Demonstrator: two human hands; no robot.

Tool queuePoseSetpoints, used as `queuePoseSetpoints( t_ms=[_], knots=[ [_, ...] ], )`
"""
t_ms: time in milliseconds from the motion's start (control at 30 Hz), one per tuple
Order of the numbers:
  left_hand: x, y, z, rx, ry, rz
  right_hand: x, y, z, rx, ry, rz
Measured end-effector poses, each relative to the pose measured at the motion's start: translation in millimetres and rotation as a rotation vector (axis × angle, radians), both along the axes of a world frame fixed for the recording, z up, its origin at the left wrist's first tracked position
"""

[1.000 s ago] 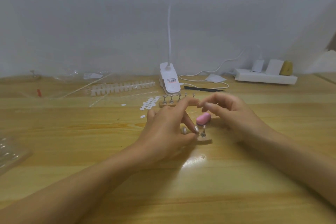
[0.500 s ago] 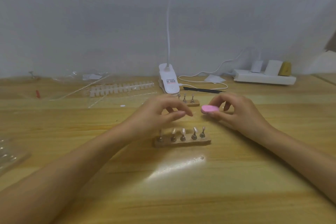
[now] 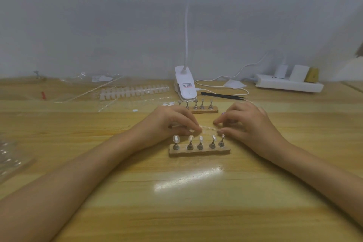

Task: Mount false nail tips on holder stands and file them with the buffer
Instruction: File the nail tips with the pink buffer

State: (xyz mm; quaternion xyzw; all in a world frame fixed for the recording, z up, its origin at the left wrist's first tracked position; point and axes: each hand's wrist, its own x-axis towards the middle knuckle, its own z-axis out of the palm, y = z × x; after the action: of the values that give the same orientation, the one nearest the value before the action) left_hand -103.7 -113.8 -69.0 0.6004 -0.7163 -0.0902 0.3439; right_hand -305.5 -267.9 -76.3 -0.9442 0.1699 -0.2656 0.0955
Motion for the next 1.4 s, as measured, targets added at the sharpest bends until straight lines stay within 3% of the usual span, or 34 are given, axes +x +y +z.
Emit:
queuePoseSetpoints(
  t_ms=[333, 667, 1000, 1133, 1400],
  knots=[
    [4.1, -2.4, -5.5, -0.031, -0.008, -0.003, 5.7, 1.6, 3.3, 0.05, 0.027, -0.098],
    [6.0, -3.9, -6.9, -0.045, -0.002, -0.039, 4.8, 7.3, 7.3, 0.38, -0.103, 0.01],
    [5.5, -4.4, -7.0, -0.033, 0.002, -0.033, 5.6, 5.6, 4.6, 0.299, -0.069, 0.023],
    [4.6, -4.6, -6.1, -0.033, -0.003, -0.041, 7.5, 1.4, 3.7, 0.258, -0.111, -0.062],
    [5.0, -5.6, -5.6, 0.024, 0.066, 0.072, 2.8, 3.3, 13.1, 0.458, -0.207, -0.006]
  ],
)
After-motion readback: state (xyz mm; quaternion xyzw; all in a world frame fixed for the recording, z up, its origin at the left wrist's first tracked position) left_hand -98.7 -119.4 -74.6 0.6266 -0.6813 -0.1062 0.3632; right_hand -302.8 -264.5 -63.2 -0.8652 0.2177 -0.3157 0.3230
